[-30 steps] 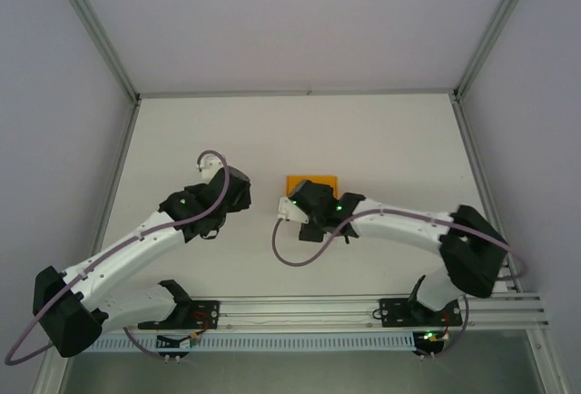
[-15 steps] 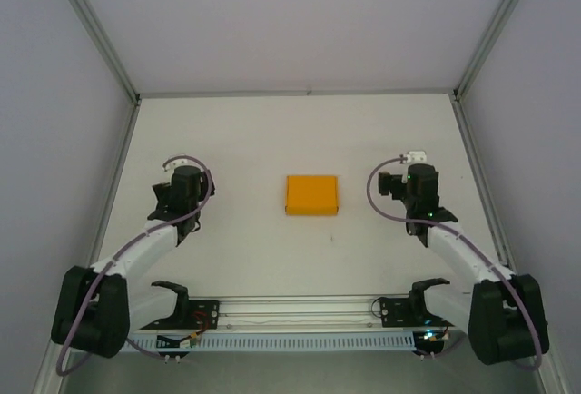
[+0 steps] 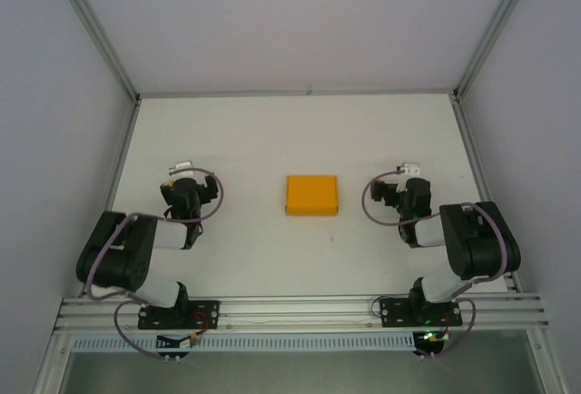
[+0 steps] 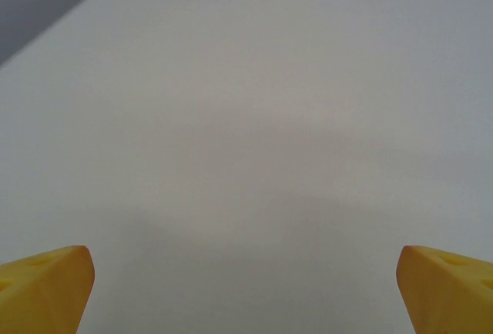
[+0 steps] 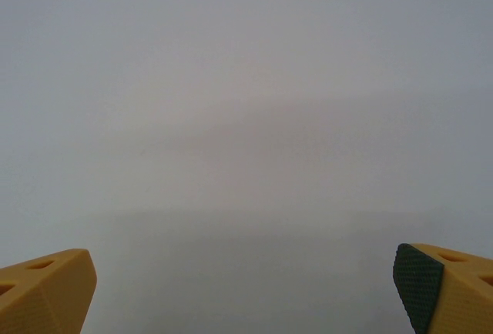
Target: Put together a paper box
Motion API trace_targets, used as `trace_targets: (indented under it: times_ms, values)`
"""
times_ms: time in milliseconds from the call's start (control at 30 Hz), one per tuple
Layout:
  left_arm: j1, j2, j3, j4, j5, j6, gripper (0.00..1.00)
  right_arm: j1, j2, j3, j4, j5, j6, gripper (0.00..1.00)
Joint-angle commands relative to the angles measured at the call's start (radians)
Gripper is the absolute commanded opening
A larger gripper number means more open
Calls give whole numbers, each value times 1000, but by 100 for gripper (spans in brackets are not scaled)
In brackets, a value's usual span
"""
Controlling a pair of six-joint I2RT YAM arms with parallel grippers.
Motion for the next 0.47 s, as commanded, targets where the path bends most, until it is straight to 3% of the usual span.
trace_targets:
  times_ms: [0,67,433]
  values:
    - [33,11,71,-23,130,-1,100,-46,-10,76,20,-80,72,100]
    - [33,41,55,67,113,12,100,-45,-22,77,3,-83,64,100]
    - [33,29,62,28,111,4,100,-45,-11,82,14,-109,56,100]
